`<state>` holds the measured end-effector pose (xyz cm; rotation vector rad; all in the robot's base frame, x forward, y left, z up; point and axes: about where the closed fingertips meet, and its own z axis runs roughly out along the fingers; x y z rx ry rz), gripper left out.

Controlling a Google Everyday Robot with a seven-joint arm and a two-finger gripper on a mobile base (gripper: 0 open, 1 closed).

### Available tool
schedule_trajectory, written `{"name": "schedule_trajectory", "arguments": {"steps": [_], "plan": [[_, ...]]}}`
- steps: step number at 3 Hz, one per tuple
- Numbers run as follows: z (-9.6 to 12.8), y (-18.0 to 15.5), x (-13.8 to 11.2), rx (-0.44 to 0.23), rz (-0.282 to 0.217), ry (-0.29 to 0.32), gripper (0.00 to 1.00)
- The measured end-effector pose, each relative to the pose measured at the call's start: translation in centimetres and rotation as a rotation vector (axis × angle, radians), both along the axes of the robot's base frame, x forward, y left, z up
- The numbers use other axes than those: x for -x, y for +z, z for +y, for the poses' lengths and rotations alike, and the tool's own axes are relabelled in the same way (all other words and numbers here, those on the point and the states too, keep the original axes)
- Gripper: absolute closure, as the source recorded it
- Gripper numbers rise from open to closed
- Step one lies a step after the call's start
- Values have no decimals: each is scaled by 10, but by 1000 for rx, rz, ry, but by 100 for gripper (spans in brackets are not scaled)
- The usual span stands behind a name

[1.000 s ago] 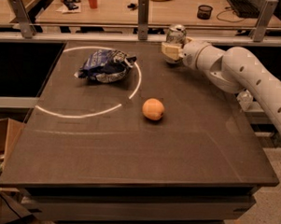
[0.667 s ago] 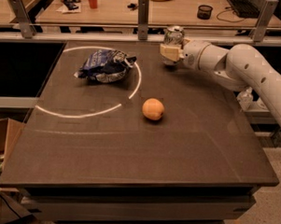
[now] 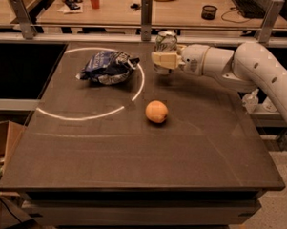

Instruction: Move 7up can near blue chip bag

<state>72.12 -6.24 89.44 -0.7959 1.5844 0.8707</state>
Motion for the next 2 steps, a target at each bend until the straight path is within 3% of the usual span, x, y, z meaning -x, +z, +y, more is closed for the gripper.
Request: {"name": "schedule_trajectory", "arguments": {"steps": [1,2], "plan": [[22,4,23,-40,16,104,100],[41,3,38,-71,-15,187,100]]}}
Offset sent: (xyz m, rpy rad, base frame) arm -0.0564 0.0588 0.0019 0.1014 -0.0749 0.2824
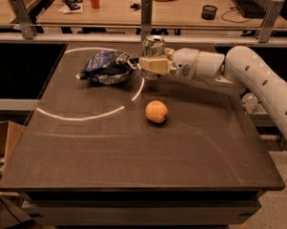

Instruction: Move 7up can near blue chip bag

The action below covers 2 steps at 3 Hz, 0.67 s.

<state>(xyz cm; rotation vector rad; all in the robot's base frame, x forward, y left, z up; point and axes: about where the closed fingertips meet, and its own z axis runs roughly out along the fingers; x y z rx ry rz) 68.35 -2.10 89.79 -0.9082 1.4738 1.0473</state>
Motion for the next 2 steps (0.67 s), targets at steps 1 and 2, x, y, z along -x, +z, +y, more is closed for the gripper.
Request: {"name": "schedule_trajectory", "arguments": {"steps": [1,2], "plan": [[17,-4,11,-29,-68,64,100],[29,-12,18,-19,-163,114,100]]}}
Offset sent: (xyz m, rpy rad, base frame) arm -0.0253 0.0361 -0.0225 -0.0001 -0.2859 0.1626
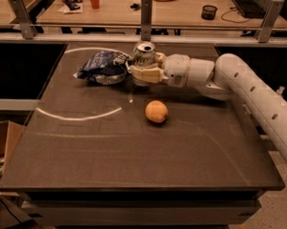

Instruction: Move 7up can near blue chip bag

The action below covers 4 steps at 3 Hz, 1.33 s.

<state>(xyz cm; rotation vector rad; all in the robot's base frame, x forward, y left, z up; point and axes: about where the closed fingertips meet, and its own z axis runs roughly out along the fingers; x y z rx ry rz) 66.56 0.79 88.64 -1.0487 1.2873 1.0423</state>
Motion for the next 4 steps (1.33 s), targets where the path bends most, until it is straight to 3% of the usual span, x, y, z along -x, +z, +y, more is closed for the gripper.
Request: {"name": "schedule_trajectory", "arguments": {"steps": [1,2,3,4], "plan": [[8,-5,8,45,-89,63,100],[14,-11,15,104,-135,126,100],[16,-12,17,104,-134,134,83],[19,-11,17,103,-135,139,59]]}}
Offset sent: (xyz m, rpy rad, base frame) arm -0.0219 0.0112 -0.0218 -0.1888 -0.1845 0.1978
